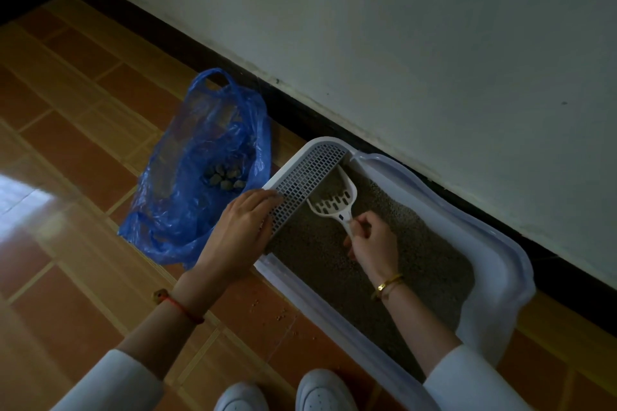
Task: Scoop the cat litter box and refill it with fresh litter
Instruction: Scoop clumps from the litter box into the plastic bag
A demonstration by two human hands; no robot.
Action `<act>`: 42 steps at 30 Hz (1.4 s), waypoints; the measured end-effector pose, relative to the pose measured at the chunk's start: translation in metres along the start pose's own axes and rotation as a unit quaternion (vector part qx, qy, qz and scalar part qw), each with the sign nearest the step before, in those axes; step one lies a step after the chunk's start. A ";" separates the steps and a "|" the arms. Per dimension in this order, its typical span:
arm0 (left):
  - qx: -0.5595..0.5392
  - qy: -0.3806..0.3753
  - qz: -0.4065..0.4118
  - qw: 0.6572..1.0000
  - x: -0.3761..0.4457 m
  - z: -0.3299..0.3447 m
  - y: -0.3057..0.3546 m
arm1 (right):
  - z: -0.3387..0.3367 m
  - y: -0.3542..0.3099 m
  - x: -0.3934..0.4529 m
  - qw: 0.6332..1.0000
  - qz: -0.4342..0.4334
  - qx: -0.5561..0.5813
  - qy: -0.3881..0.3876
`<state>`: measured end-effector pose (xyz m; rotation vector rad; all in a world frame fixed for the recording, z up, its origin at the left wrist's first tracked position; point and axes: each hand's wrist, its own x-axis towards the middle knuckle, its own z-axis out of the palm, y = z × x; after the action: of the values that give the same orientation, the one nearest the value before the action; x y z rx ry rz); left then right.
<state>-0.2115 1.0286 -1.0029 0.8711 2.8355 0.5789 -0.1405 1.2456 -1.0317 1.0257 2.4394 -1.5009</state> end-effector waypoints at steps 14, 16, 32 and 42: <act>-0.008 0.004 0.047 0.999 0.009 0.003 0.026 | -0.072 0.014 -0.047 1.000 -0.002 0.022 0.002; -0.011 0.006 0.048 0.999 0.009 0.002 0.027 | -0.074 0.013 -0.051 1.000 -0.007 0.024 0.002; 0.007 0.038 -0.034 0.999 -0.016 -0.017 -0.019 | -0.031 -0.083 -0.022 0.983 -0.156 -0.033 -0.091; 0.014 0.051 -0.132 0.990 -0.053 -0.024 -0.064 | 0.063 -0.170 0.006 0.856 -0.385 -0.335 -0.075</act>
<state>-0.2064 0.9426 -1.0059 0.4693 2.9883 0.5633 -0.2612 1.1477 -0.9377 -0.2273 3.0214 -0.6111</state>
